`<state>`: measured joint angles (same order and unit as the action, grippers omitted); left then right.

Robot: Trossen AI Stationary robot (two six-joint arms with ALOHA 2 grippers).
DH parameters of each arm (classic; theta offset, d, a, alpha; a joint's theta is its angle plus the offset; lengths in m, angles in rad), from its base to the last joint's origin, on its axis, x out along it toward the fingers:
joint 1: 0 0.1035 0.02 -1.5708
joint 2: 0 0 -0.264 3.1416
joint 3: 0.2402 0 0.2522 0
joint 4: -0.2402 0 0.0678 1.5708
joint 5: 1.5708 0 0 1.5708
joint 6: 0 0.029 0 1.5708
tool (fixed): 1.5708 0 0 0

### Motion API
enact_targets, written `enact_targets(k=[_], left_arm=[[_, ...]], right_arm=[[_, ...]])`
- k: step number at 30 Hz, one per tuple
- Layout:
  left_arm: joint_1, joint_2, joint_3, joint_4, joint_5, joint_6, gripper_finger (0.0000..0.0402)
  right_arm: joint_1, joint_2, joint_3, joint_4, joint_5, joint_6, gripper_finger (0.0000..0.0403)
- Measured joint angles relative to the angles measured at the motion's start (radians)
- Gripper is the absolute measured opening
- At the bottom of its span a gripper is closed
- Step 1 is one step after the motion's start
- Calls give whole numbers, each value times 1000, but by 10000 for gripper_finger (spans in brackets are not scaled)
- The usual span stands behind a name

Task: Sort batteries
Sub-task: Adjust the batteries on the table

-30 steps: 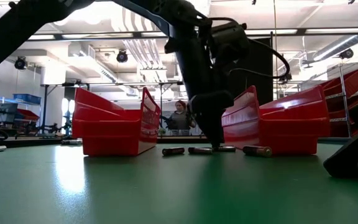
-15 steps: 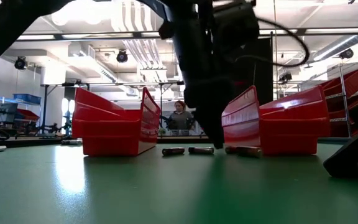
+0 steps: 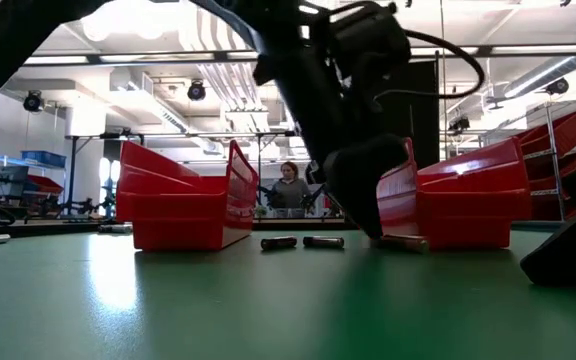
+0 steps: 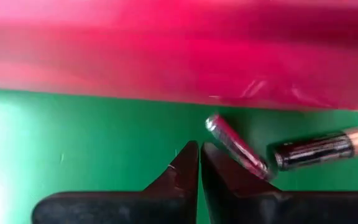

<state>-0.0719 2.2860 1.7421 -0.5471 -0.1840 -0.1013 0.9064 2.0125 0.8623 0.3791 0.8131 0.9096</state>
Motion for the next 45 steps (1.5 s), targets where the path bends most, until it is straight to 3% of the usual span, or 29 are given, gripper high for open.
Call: enact_targets(k=[11,23,39,45], left_arm=[[0,-113,-224,283,-10,-22,0],[2,-93,-221,210,-9,6,0],[-112,-98,-190,185,33,-40,0],[-118,-133,-179,160,-47,-46,0]], right_arm=[[0,0,1,0,-1,-1,189],[-1,0,1,-2,-1,-1,181],[0,-4,1,-5,0,-30,184],[11,-70,13,-153,29,-24,186]])
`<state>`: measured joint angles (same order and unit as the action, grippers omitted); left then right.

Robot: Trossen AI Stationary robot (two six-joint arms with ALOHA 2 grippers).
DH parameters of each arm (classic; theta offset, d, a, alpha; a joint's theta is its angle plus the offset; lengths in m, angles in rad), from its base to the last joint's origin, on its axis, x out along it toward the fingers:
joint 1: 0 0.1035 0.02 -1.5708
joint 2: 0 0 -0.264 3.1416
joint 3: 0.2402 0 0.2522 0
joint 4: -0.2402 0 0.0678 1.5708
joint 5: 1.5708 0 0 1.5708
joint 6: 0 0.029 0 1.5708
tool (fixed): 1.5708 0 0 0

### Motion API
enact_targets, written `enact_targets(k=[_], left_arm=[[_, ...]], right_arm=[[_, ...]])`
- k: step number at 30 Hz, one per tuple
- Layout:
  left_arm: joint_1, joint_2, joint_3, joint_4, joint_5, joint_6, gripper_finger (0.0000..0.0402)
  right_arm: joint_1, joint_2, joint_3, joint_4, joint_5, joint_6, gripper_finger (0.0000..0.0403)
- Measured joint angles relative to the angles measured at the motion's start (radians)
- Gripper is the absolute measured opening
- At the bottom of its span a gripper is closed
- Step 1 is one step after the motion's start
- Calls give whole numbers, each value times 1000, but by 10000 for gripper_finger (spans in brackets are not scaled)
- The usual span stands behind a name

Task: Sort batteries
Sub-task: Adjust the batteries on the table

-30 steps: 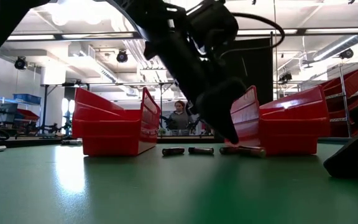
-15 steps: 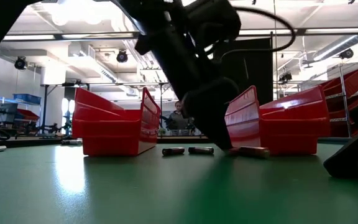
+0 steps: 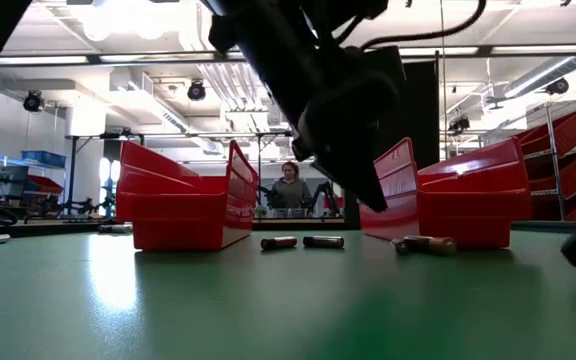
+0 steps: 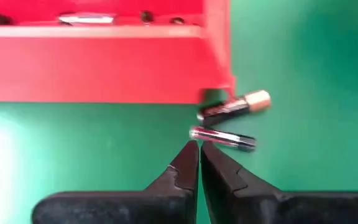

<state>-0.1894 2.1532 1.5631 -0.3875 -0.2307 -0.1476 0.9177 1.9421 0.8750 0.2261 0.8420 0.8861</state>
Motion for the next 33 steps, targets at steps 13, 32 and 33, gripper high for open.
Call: enact_targets(k=[13,32,33], left_arm=[[44,10,-132,238,-22,-26,0],[9,36,-112,232,57,1,0],[3,36,-110,232,57,1,0]], right_arm=[[14,-6,49,-251,42,165,188],[14,-7,50,-244,47,161,190],[14,-7,50,-243,47,161,190]])
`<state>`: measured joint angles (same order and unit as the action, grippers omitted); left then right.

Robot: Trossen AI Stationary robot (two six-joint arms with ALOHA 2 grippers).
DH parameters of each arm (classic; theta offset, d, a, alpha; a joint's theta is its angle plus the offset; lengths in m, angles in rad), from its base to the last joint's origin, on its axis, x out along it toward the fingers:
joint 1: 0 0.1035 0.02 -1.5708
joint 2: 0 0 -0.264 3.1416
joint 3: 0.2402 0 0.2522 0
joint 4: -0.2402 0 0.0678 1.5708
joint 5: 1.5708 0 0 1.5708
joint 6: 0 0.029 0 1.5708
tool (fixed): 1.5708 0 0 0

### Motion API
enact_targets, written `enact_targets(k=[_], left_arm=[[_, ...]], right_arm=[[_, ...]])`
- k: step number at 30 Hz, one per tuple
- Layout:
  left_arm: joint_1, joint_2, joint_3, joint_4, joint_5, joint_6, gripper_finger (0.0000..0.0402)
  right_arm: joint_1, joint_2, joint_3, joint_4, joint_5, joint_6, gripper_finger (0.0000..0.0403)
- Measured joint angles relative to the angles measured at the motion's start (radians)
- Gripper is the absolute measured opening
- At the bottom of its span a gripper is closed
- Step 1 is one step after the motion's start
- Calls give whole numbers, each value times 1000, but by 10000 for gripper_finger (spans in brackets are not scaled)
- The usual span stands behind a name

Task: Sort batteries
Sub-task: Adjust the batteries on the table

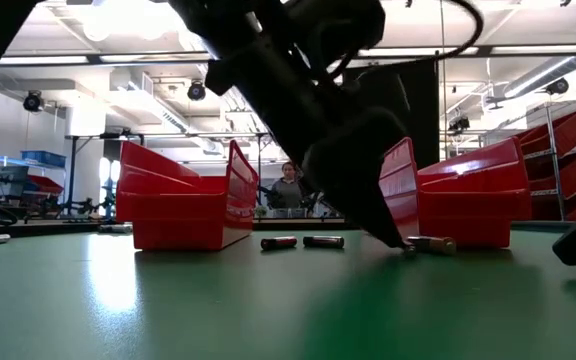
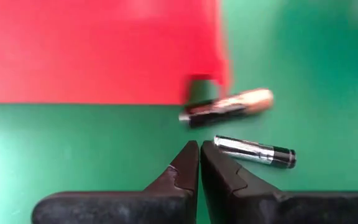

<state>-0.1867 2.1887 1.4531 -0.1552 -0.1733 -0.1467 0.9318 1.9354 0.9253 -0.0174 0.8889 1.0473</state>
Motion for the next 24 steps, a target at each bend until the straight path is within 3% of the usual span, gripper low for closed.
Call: enact_targets(k=[6,13,24], left_arm=[[-28,0,6,22,-6,-2,0],[5,0,6,15,-106,-47,0],[21,39,7,62,-56,-13,0]], right_arm=[[0,-1,0,0,-6,-1,190],[0,-1,0,0,-6,-2,189],[0,-2,1,-4,-7,-3,189]])
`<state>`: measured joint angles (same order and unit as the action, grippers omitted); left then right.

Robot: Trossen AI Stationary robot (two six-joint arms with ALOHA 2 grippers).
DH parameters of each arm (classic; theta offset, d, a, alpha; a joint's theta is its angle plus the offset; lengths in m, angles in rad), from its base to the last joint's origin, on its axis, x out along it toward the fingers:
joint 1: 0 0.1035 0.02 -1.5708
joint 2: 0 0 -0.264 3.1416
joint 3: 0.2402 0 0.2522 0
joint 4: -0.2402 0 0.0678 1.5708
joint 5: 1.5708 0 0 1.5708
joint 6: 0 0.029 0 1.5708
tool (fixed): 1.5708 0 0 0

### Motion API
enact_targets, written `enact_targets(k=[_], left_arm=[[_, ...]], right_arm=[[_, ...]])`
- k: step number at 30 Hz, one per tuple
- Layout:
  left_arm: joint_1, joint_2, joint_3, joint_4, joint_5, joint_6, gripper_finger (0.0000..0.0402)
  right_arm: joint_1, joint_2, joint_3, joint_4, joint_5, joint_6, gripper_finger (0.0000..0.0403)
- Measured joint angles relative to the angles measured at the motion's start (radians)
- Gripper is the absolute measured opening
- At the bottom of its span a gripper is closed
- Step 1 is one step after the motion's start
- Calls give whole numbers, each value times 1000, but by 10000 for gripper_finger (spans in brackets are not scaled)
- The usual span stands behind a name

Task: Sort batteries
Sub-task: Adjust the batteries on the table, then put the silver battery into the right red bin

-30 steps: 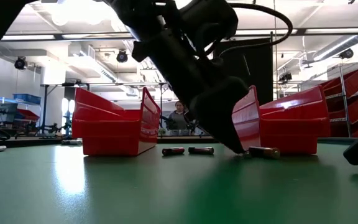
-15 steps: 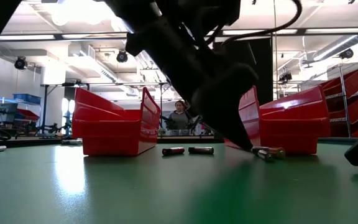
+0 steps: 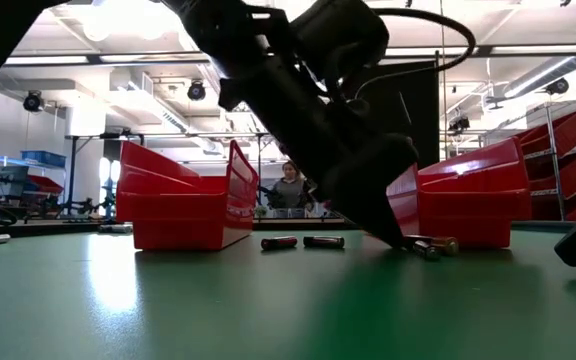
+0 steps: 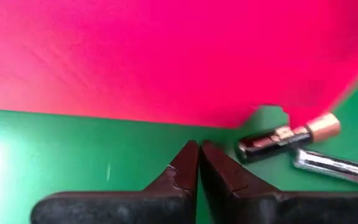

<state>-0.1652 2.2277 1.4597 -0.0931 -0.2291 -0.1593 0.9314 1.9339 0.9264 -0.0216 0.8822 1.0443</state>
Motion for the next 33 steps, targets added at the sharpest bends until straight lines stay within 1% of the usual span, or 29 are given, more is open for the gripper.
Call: enact_targets(k=[8,13,15,21,25,33], left_arm=[[-80,-8,0,-2,14,-7,0],[-132,-13,-2,30,23,-15,0],[-141,-25,-2,15,22,-24,0],[-151,-80,-2,-74,-14,-37,0],[-190,-95,-2,-73,-19,-64,0],[-232,-92,-5,-68,-21,-190,0]], right_arm=[[0,0,0,-7,-1,0,189],[0,-11,0,-43,-29,3,189],[0,-26,7,-75,-29,3,189],[3,-43,84,-257,-24,3,189],[-1,-27,100,-254,3,0,189],[-24,30,92,-242,-36,57,189]])
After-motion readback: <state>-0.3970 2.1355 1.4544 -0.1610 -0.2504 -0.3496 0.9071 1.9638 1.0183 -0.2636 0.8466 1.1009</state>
